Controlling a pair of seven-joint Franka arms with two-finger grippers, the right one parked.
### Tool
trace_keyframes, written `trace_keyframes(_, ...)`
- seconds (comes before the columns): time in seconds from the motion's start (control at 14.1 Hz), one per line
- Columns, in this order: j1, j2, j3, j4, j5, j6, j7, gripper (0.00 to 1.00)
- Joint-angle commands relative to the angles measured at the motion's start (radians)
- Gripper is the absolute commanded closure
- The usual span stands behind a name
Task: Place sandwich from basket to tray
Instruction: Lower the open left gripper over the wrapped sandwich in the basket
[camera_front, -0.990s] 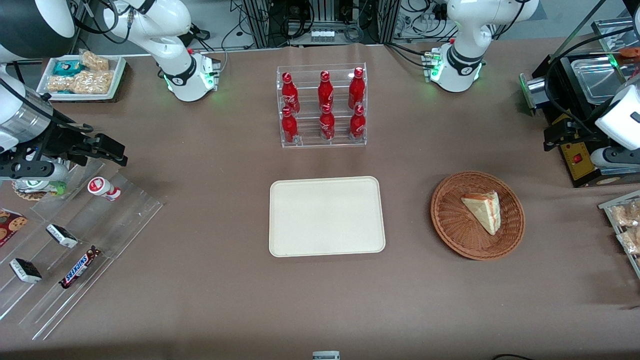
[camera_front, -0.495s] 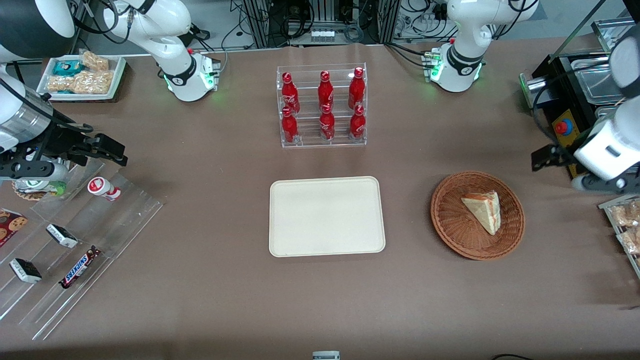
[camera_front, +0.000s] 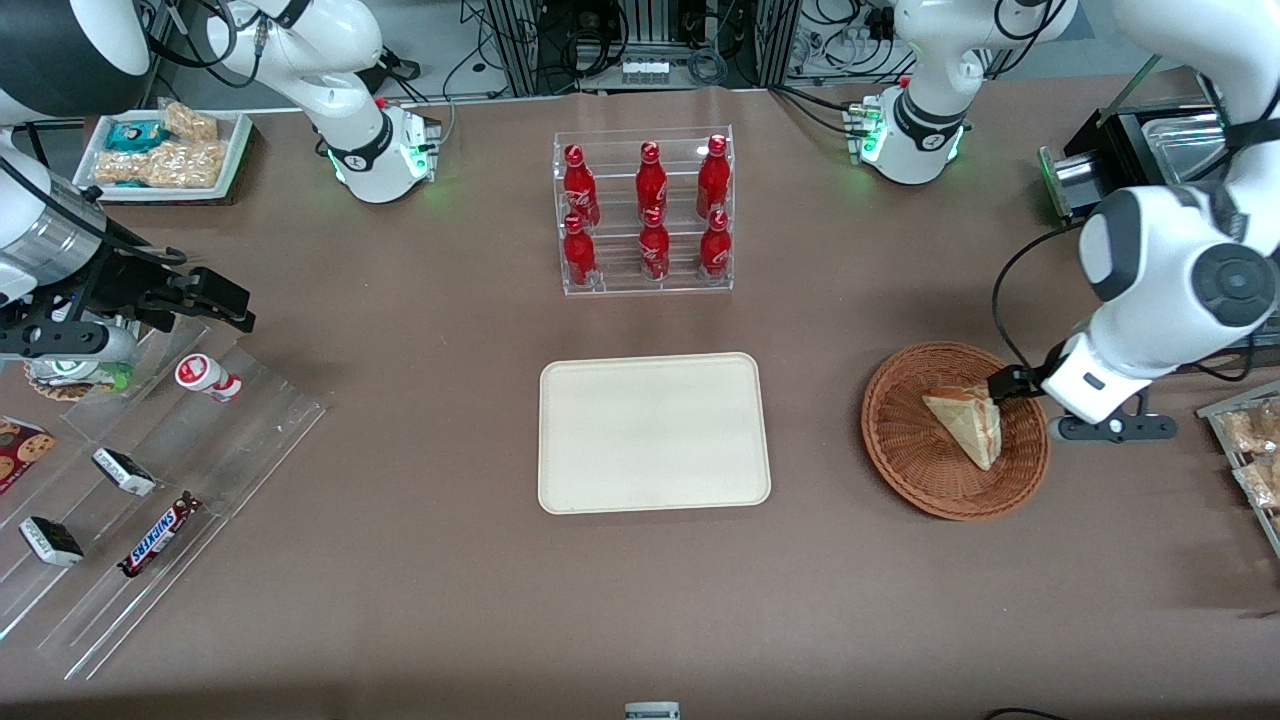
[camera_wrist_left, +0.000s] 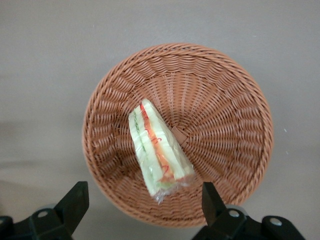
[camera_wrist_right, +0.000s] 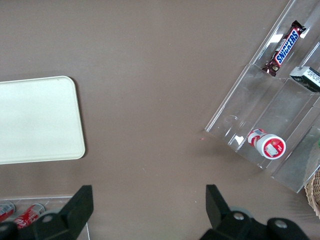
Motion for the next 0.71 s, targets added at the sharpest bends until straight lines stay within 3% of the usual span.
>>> trace_keyframes(0.0, 0.0, -0.013, -0.006, -0.057, 0.007, 0.065, -0.196, 0.0)
trace_keyframes(0.35, -0.001, 0.025, -0.009, -0.127, 0.007, 0.183, -0.673, 0.0)
trace_keyframes(0.64, -0.001, 0.088, -0.01, -0.13, -0.022, 0.239, -0.734, 0.0)
